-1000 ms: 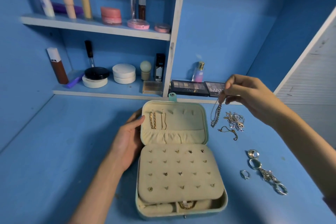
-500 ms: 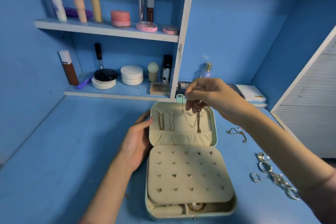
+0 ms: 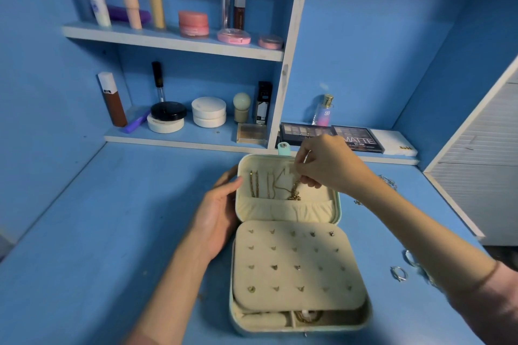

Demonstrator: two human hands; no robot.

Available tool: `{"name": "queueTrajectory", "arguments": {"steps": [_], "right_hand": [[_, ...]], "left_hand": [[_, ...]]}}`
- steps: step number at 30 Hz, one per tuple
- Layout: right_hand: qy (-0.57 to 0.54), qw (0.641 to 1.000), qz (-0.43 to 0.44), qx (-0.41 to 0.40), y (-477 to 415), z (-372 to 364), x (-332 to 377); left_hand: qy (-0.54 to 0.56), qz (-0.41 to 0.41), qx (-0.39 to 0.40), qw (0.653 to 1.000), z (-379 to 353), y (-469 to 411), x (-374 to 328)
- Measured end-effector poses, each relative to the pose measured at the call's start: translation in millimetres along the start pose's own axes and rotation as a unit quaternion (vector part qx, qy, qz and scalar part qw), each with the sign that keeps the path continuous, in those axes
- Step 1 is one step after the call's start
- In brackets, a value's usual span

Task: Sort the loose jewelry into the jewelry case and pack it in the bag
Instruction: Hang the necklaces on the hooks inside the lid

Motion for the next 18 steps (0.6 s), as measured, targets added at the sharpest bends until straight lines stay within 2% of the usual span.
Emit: {"name": "queueTrajectory", "arguments": {"steps": [8, 15, 18], "right_hand": [[0.032, 0.999, 0.018, -0.01, 21.4, 0.5, -14.9], [0.052, 0.997, -0.001, 0.065, 41.3, -16.9, -27.7], [0.069, 0.996, 0.019, 0.048, 46.2, -20.1, -25.8]], "left_hand": [[0.013, 0.002, 0.008, 1.0, -0.4, -0.6, 0.0], [0.019, 0.004, 0.006, 1.0, -0.9, -0.7, 0.0], [0.012, 0.007, 0.004, 1.0, -1.1, 0.1, -0.3]]}}
Point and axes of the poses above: each hand's wrist, its own y-axis away from the middle knuckle, its own z-axis out of the back of the hand, x = y × z, the point moved 4 cm from there along -y, towards the middle knuckle, and after that the axes turned 6 degrees about -y, right-handed, at the moved point
